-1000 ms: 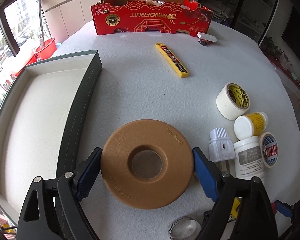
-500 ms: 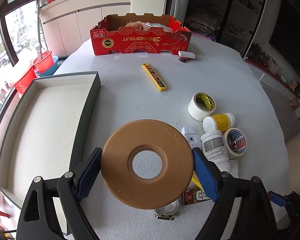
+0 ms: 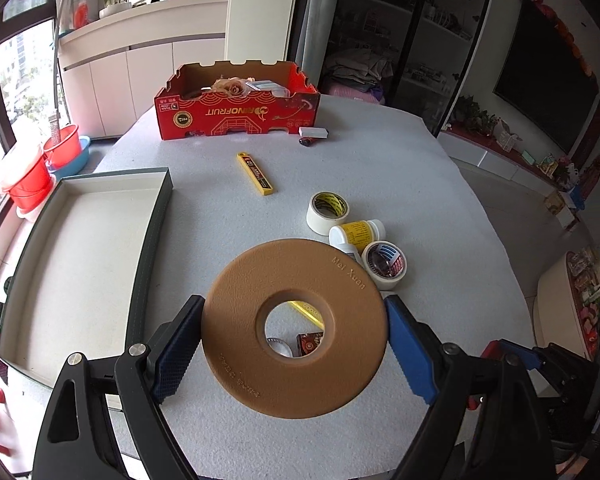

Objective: Organize rigid objects
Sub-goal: 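Carry the cork ring with left tool while right tool carries the red case to the grey tray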

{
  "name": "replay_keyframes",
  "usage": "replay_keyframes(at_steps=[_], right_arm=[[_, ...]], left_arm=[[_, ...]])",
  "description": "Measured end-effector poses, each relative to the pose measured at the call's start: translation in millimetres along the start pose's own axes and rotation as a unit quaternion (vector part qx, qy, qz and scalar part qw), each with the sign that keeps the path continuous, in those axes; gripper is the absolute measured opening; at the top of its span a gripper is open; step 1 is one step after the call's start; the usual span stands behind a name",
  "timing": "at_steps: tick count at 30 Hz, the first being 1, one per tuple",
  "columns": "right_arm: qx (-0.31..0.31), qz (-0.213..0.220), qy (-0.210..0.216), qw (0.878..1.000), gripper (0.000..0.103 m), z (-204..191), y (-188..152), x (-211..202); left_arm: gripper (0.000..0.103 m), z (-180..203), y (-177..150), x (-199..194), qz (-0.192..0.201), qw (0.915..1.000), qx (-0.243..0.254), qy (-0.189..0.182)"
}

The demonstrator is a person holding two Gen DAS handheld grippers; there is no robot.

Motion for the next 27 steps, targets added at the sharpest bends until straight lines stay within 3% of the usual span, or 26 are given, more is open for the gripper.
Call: replay_keyframes(at_steps=[6, 13, 20, 27], right_arm=[[-0.005, 0.033, 0.027, 0.999, 0.073, -31, 31, -25], [-0.036, 0.071, 0.084, 0.993, 0.073, -97, 86, -53], [-0.089, 0.085, 0.131, 0.984, 0.073, -181, 129, -60], [-0.135, 0.078, 0.159, 0.975, 0.073, -251, 165, -45]], left_arm=[[0.089, -17, 17, -40, 0.033, 0.9992, -0.02, -0.01], [0.089, -71, 48, -95, 0.082, 0.9951, -0.055, 0.003], [0.089, -136, 76, -133, 0.114, 0.9885, -0.086, 0.049], [0.089, -208, 100, -140, 0.126, 0.9784, -0.128, 0.102]])
Point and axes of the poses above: each gripper's, at about its wrist camera, not at the fingertips, and x roughly the way its jaws point, z to its right, y to its top, the point moved 3 cm from there along x, roughly the way its jaws point, and after that the axes turned 2 degrees about -z, right-handed, at the moved point
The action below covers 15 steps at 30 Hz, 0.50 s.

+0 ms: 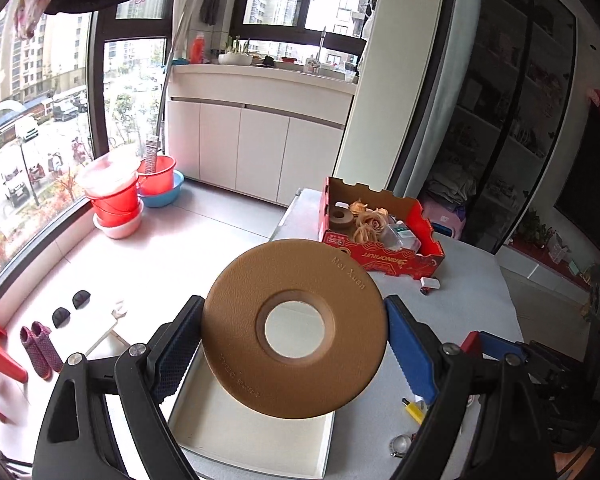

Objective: Organize rigid objects
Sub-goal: 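Carry the cork ring with left tool while right tool carries the red case to the grey tray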

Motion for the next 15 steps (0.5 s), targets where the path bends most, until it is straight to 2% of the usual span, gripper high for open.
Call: replay_keyframes(at_steps=[3, 7, 15], right_arm=[[0.002, -0.006, 0.002, 1.0, 0.073, -5, 16, 24], [0.009, -0.025, 0.006, 1.0, 0.073, -6, 25, 61], [0.027, -0.078, 0.008, 0.997, 0.073, 5, 16, 138]], left_arm=[[0.089, -25, 3, 22, -0.003, 0.9993, -0.022, 0.031], [0.089, -50, -11, 63, -0.032, 0.9963, -0.049, 0.063], [0.089, -65, -52, 148, -0.1, 0.9885, -0.06, 0.097]])
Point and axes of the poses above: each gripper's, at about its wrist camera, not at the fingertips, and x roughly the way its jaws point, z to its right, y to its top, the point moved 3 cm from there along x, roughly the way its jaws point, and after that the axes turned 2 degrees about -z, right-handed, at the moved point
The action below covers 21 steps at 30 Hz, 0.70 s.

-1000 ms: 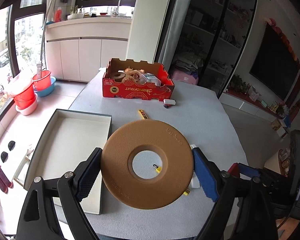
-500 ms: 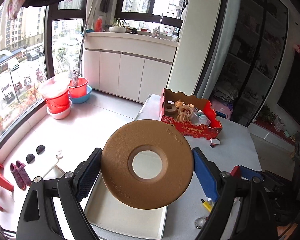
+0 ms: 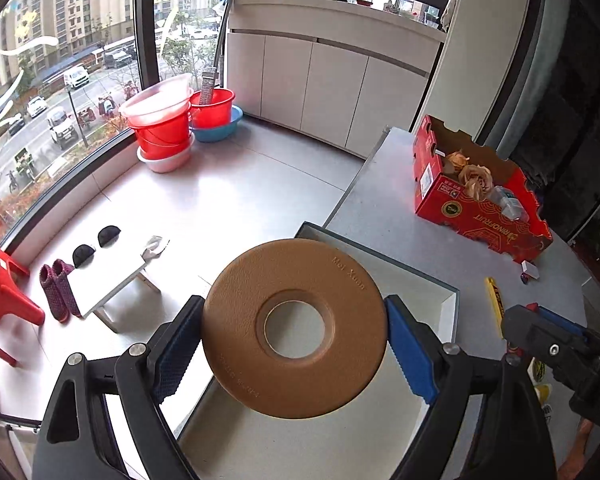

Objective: Organize rigid objects
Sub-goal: 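Carry the cork ring with left tool while right tool carries the red case to the grey tray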

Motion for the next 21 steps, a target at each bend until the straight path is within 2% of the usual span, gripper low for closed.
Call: replay_keyframes(at_steps=[6, 18, 21], right_arm=[[0.006, -0.023, -0.002, 1.0, 0.073, 8, -3, 34], [0.006, -0.045, -0.006, 0.999, 0.073, 10, -1, 69], [0.003, -0.049, -0.007, 0.999, 0.073, 8, -2, 74]], left_arm=[[0.089, 2, -8, 33, -0.012, 0.9993, 0.014, 0.032], [0.089, 8, -16, 67, -0.034, 0.9974, 0.044, 0.046], [0.089, 10, -17, 75, -0.043, 0.9972, 0.046, 0.04]])
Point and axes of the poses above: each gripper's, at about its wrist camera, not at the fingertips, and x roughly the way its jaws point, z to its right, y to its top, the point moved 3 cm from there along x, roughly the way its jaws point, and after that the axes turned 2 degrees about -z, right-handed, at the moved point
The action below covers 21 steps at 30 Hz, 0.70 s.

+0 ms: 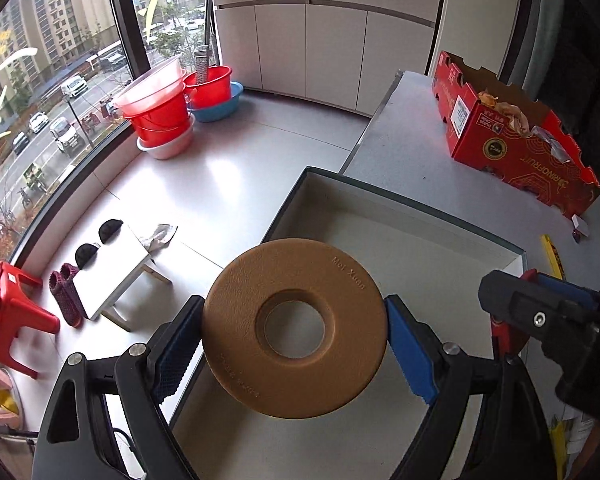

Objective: Organize rigid objects
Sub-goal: 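Carry the cork ring with left tool while right tool carries the red case to the grey tray, then open left tool to drop the cork ring while right tool releases the red case in the tray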

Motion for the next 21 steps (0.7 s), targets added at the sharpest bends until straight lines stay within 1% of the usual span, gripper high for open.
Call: replay_keyframes(at_steps=[8, 11, 14, 15, 16, 17, 18, 21], right_arm=[[-0.001, -0.013, -0.012, 1.0, 0.073, 2, -3, 17], [0.0, -0.017, -0.011, 1.0, 0.073, 2, -4, 18], [-0.003, -0.023, -0.001, 1.0, 0.073, 1, -5, 17], [-0.004, -0.022, -0.001, 1.0, 0.075, 1, -5, 15], [-0.004, -0.018, -0.005, 1.0, 0.087, 1, -5, 13], [-0.004, -0.01, -0.01, 1.0, 0.097, 1, -5, 8], [-0.006, -0.001, -0.012, 1.0, 0.099, 1, -5, 5], [-0.01, 0.008, -0.015, 1.0, 0.099, 2, -6, -5]], left_arm=[[0.089, 5, -4, 4, -0.003, 0.9999, 0.014, 0.004], [0.089, 7, -4, 4, -0.003, 0.9999, 0.014, 0.003], [0.09, 10, -5, 3, -0.001, 0.9999, 0.016, 0.001], [0.091, 11, -5, 2, 0.001, 0.9998, 0.018, 0.0], [0.092, 12, -6, 1, 0.002, 0.9998, 0.019, 0.0], [0.095, 12, -6, 0, 0.002, 0.9998, 0.021, -0.002], [0.102, 13, -7, -1, 0.0, 0.9998, 0.02, -0.002], [0.103, 14, -7, -5, 0.001, 0.9998, 0.02, -0.007]])
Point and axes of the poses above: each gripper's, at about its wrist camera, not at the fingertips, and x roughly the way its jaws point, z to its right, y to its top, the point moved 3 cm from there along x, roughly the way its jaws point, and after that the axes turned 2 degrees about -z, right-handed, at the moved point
